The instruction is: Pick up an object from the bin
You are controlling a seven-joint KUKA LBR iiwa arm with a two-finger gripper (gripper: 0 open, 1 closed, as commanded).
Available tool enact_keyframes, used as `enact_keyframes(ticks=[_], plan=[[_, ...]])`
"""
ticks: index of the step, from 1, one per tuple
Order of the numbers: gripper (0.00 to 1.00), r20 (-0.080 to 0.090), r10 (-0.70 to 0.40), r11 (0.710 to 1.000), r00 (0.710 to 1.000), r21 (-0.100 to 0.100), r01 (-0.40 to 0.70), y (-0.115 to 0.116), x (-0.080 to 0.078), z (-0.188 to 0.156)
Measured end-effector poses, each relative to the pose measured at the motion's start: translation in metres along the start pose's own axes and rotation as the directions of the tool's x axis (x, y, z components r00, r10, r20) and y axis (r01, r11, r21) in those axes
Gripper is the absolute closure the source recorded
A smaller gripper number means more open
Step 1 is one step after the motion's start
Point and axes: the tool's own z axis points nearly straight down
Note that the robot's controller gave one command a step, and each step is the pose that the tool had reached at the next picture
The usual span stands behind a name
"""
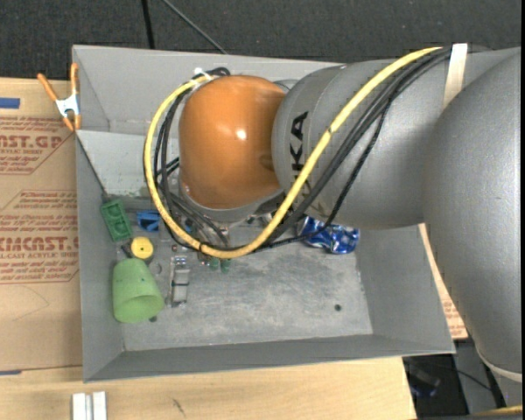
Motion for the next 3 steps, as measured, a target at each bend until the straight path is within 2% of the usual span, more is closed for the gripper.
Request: enact_keyframes(ticks=[1,2,3], plan=[[0.00,-0.003,-0.272,0.962,0.962,0.001,0.272,0.015,-0.058,0.133],[1.00,0.000,-0.272,0.962,0.962,0.001,0.272,0.015,-0.061,0.125],[1.00,0.011,-0.255,0.967,0.967,-0.001,0.255,0.026,-0.065,-0.006]])
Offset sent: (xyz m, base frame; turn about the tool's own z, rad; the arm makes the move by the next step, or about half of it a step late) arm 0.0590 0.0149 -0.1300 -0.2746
